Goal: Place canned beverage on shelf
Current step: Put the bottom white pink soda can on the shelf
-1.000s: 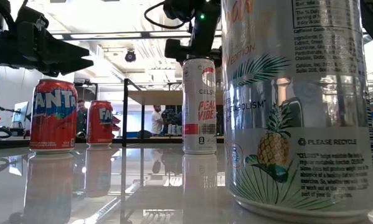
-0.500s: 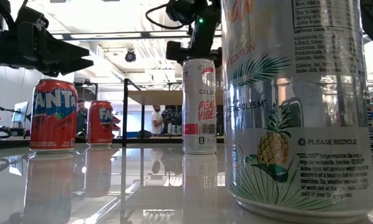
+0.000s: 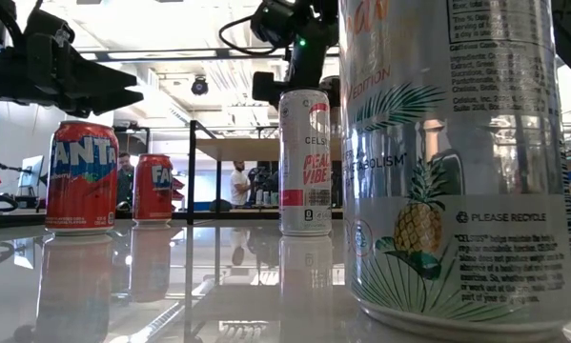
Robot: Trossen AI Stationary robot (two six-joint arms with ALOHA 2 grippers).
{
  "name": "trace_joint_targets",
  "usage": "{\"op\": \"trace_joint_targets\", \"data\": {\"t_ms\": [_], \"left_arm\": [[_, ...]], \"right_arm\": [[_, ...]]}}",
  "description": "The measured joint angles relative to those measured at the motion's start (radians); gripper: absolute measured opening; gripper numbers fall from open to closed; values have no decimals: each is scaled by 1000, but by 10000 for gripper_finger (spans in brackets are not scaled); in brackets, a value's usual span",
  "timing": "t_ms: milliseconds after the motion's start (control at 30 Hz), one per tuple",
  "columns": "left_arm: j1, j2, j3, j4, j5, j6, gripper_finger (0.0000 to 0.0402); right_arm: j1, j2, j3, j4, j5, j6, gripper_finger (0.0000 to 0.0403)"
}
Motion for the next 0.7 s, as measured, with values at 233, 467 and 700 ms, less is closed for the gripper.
{"op": "trace_joint_targets", "data": {"t_ms": [233,467,700], "left_arm": [[0,2,0,0,0,0,400],[0,2,0,-1,0,0,400],[0,2,0,-1,0,0,400]], "right_arm": [[-4,3,-2,40,20,-6,258],[-10,3,-2,53,25,-14,258],[-22,4,-2,56,33,-16,258]]}}
